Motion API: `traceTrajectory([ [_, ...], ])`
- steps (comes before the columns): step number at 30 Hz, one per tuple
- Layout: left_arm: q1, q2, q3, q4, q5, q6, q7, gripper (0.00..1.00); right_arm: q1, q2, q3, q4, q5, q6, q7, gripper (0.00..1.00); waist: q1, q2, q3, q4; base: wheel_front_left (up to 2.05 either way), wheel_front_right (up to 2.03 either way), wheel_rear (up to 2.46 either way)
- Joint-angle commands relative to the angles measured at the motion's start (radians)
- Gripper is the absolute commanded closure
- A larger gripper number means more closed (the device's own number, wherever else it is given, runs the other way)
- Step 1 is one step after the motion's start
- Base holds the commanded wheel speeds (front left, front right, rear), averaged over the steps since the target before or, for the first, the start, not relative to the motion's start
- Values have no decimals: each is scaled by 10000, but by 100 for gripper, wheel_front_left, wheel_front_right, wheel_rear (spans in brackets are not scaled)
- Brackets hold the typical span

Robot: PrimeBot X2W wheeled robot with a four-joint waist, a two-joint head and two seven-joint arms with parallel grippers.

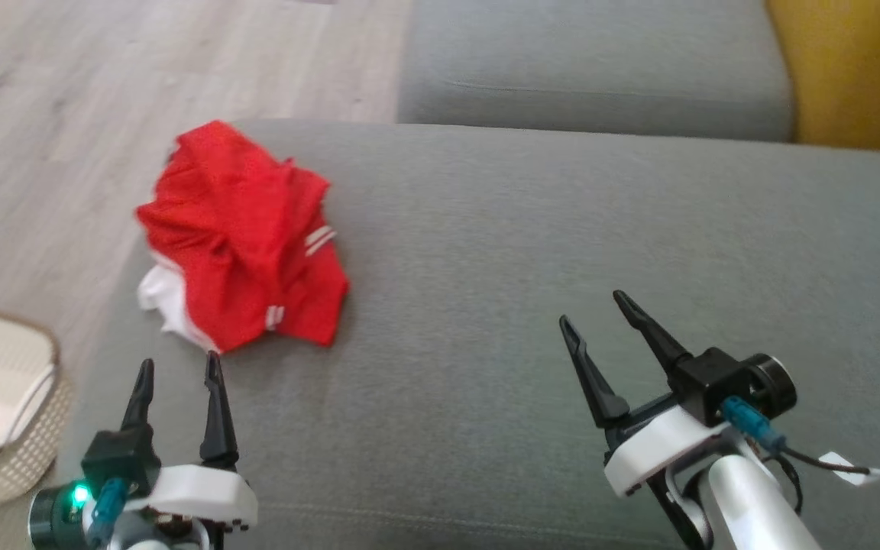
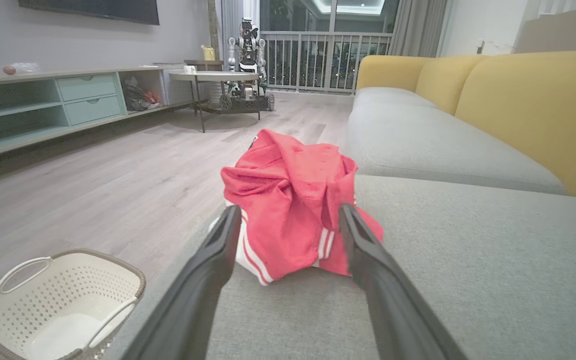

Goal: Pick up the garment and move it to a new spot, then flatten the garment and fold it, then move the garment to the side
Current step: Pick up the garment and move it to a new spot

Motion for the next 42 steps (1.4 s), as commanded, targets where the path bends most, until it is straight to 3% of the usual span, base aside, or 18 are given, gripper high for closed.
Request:
traceTrajectory([
  [1, -364, -4, 326, -364, 87, -31, -124, 0, -218, -24, 226, -292, 62, -2, -92, 0, 0, 0, -47, 292, 0, 0, 0],
  [12, -308, -24, 652, -497, 353, -141, -124, 0, -167, -24, 288, -331, 112, -2, -92, 0, 0, 0, 0, 653, 0, 0, 0],
  [17, -485, 58, 1075, -646, 259, -184, -124, 0, -271, -24, 265, -397, -1, -2, -92, 0, 0, 0, 179, 361, 0, 0, 0],
  [21, -931, 295, 1432, -670, -160, -665, -124, 0, -567, -24, 363, -669, -267, -2, -92, 0, 0, 0, 680, -96, 0, 0, 0],
  [27, -2717, 1203, 1892, -348, -761, -1387, 187, 0, -1091, -24, 184, -1122, -820, -2, -92, 0, 0, 0, 1788, -663, 0, 0, 0],
  [34, -5760, 2409, 2503, 1648, -2509, -2242, 2055, 0, -1814, -24, 135, -1790, -1231, -2, -92, 0, 0, 0, 3174, -1364, 0, 0, 0],
  [42, -8336, 3398, 2308, 4455, -3299, -2435, 3786, 0, -2225, -24, 200, -2305, -1227, -2, -92, 0, 0, 0, 4161, -1938, 0, 0, 0],
])
